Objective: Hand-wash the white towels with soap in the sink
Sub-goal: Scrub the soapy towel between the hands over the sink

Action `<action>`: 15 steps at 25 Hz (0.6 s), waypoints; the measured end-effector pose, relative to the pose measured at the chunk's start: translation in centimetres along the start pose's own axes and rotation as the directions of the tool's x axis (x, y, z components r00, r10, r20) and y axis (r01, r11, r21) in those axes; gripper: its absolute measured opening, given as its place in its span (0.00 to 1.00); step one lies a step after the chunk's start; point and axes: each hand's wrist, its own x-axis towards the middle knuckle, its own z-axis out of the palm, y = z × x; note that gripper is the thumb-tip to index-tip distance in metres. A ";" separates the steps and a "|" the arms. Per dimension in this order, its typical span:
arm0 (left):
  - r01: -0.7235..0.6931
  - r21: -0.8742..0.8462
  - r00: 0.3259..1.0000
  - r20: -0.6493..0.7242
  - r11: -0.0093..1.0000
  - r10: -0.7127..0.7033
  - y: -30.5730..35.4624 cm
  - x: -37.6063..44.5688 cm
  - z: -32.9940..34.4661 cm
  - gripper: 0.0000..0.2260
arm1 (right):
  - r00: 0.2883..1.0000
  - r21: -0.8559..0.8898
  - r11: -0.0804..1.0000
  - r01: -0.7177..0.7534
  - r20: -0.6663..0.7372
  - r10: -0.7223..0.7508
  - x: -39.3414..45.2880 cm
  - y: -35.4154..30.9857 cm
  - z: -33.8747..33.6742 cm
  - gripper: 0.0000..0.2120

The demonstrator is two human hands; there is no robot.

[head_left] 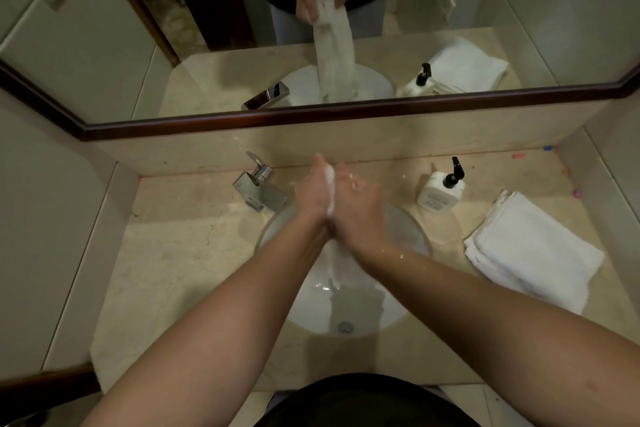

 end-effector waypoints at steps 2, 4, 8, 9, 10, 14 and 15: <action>-0.009 -0.006 0.999 0.033 1.000 0.009 -0.2 -0.1 -0.3 0.25 | 1.000 -0.020 1.000 0.003 -0.015 -0.003 0.3 -0.1 0.1 0.24; -0.038 0.073 0.999 0.035 0.997 0.036 -0.8 -0.1 -0.5 0.25 | 0.991 0.044 0.998 -0.050 -0.124 0.055 1.3 -1.0 -0.2 0.23; 0.006 0.043 1.000 -0.024 0.999 -0.005 0.5 0.7 -2.1 0.26 | 0.998 -0.162 0.985 0.056 -0.026 -0.061 -1.4 -1.2 1.5 0.21; 0.017 0.037 1.000 -0.001 0.999 -0.017 0.4 0.6 -2.5 0.26 | 0.998 -0.097 0.995 0.026 -0.054 -0.031 -1.5 -1.4 1.6 0.23; 0.015 0.070 1.000 0.025 0.997 -0.017 0.1 0.5 -2.7 0.27 | 0.993 -0.048 0.999 -0.011 -0.119 0.005 -0.9 -1.5 1.5 0.24; 0.002 0.107 1.000 0.015 0.994 -0.003 0.2 1.1 -4.1 0.28 | 0.991 -0.024 0.998 -0.051 -0.121 0.048 -2.3 -1.3 3.4 0.23; 0.014 0.092 1.000 0.009 0.996 -0.015 0.3 1.4 -4.5 0.28 | 0.994 -0.027 0.999 -0.042 -0.100 0.039 -2.9 -1.3 3.9 0.23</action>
